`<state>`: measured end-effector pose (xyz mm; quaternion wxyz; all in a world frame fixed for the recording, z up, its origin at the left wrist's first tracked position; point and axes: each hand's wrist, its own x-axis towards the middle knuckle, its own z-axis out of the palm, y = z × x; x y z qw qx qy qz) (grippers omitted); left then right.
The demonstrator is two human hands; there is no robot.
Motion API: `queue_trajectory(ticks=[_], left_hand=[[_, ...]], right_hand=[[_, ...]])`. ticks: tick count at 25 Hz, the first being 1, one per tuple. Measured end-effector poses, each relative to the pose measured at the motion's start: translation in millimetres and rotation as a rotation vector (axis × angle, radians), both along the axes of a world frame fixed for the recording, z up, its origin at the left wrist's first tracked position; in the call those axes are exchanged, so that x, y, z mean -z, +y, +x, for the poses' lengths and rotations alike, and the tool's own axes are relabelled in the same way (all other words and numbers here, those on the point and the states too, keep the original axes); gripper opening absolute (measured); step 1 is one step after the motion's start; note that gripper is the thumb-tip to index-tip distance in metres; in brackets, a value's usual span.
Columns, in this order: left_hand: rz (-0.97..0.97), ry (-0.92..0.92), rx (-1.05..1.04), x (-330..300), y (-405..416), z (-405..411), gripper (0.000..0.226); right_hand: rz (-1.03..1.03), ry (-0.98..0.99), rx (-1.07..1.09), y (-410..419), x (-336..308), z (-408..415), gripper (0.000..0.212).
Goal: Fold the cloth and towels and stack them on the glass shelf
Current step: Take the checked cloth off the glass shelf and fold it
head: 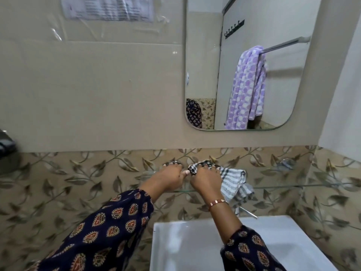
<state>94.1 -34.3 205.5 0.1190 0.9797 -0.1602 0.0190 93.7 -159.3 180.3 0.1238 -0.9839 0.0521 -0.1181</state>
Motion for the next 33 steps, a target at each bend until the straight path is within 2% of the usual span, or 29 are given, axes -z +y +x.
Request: queue_trajectory(ticks=[4,8,14,17,22,24,27,29,31,33], left_hand=[[-0.124,-0.011,-0.045,3,51,-9,0.043],[-0.197,0.000,-0.098,9,98,-14,0.046],[-0.228,0.037,-0.151,14,128,-15,0.052],[-0.245,0.051,-0.139,17,135,-27,0.051],[-0.268,0.104,-0.115,28,141,-40,0.053],[-0.288,0.120,-0.102,27,137,-48,0.054],[-0.342,0.146,-0.117,21,126,-68,0.060],[-0.352,0.165,-0.135,14,123,-80,0.064],[-0.330,0.166,-0.152,6,123,-83,0.067],[-0.283,0.089,-0.175,-6,123,-85,0.064]], right_hand=[[0.001,-0.028,-0.099,52,4,-6,0.057],[-0.010,-0.030,-0.084,72,5,-15,0.061],[0.005,-0.063,-0.267,127,4,-13,0.050],[0.000,-0.081,-0.326,126,0,-13,0.048],[0.146,-0.036,-0.404,113,-2,-35,0.039],[0.284,-0.038,-0.407,112,0,-49,0.033],[0.628,0.018,-0.442,100,-6,-69,0.028],[0.991,0.064,-0.427,85,-13,-78,0.026],[1.492,0.135,-0.349,70,-14,-86,0.029],[1.883,0.147,-0.280,59,-10,-94,0.037]])
